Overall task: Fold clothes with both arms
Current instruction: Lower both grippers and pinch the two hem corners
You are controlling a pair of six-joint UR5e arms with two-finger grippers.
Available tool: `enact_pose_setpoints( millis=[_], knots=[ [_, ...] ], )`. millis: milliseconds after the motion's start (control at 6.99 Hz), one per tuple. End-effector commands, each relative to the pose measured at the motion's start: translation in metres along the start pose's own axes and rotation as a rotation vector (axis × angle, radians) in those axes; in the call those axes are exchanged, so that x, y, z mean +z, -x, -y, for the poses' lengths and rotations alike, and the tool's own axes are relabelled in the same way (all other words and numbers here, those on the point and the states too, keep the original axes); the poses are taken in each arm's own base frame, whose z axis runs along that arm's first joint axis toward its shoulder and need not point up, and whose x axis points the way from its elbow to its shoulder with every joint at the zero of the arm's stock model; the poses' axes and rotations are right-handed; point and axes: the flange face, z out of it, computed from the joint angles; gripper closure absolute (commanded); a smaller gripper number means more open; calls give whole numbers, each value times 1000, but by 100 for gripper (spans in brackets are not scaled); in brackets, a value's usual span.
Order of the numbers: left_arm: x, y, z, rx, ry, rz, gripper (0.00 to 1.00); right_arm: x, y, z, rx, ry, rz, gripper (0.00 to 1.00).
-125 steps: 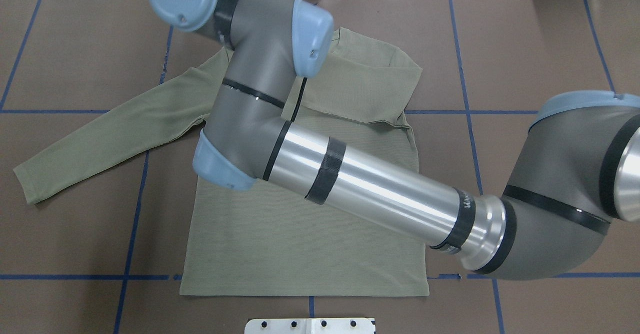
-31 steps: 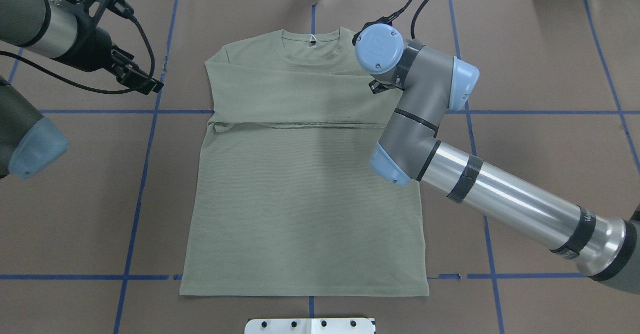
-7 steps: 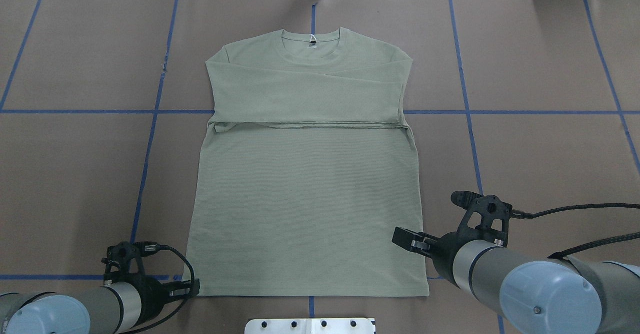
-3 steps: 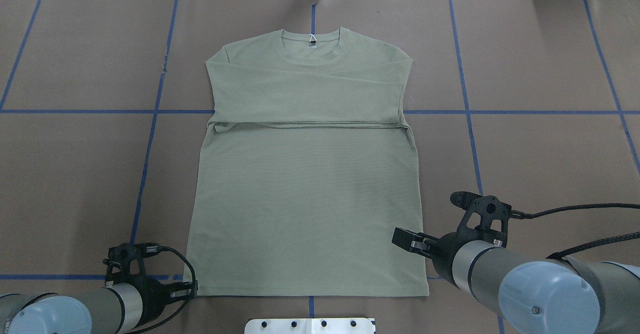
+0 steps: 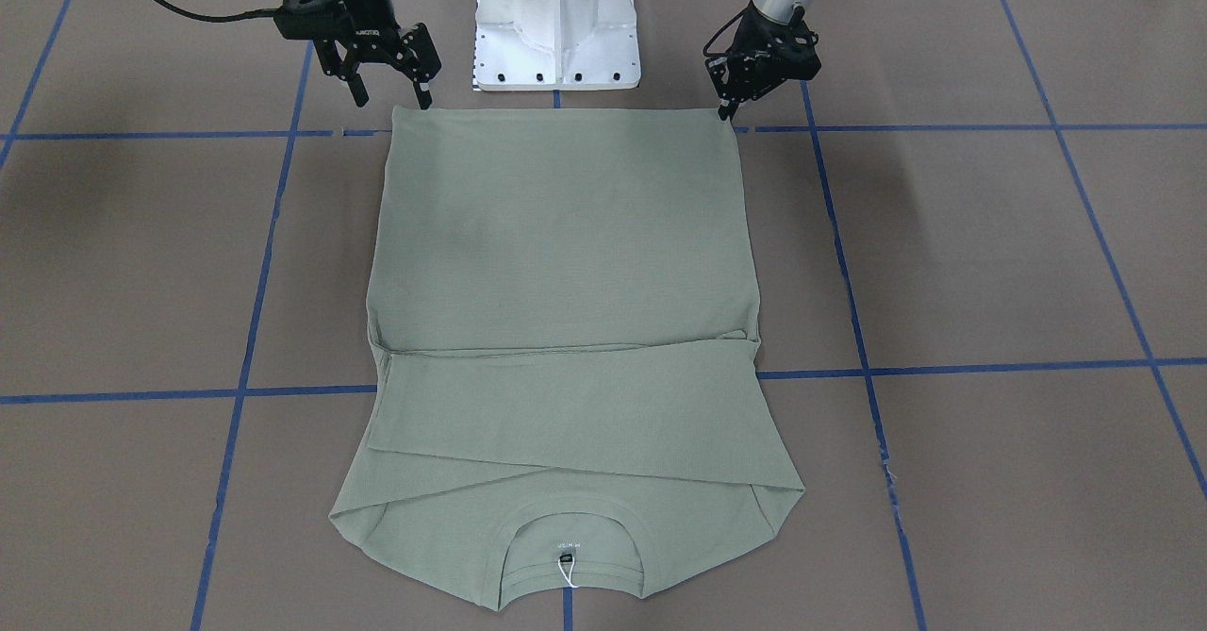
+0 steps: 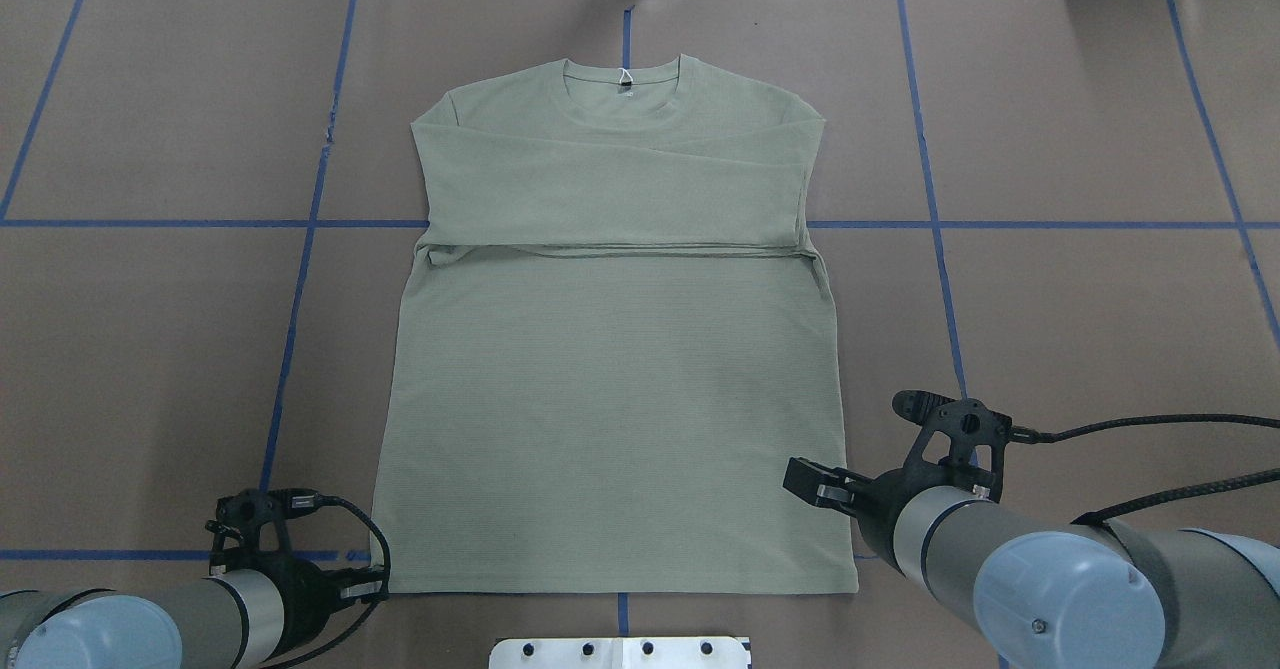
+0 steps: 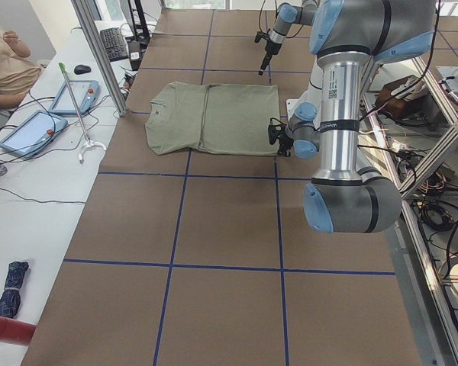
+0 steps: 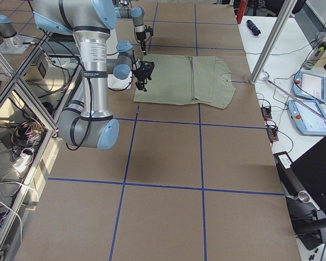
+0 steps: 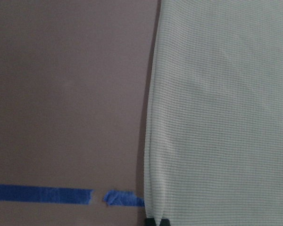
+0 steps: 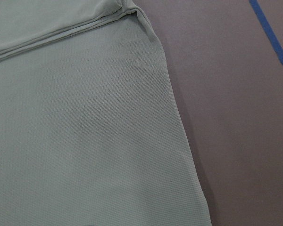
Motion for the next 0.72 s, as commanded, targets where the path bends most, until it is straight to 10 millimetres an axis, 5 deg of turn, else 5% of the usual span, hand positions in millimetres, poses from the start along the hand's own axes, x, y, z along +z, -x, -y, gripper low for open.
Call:
enact_pose_setpoints(
  millis=[0, 286, 573],
  knots=[
    [-31, -17, 8, -7, -2, -55, 100, 4, -2, 0, 0, -14, -8, 5],
    [-69, -39, 16, -23, -3, -131, 100, 6, -6, -9, 112, -2, -16, 18],
    [-99, -54, 32, -45, -28, -193, 100, 7, -14, -49, 159, -12, -10, 18]
  ],
)
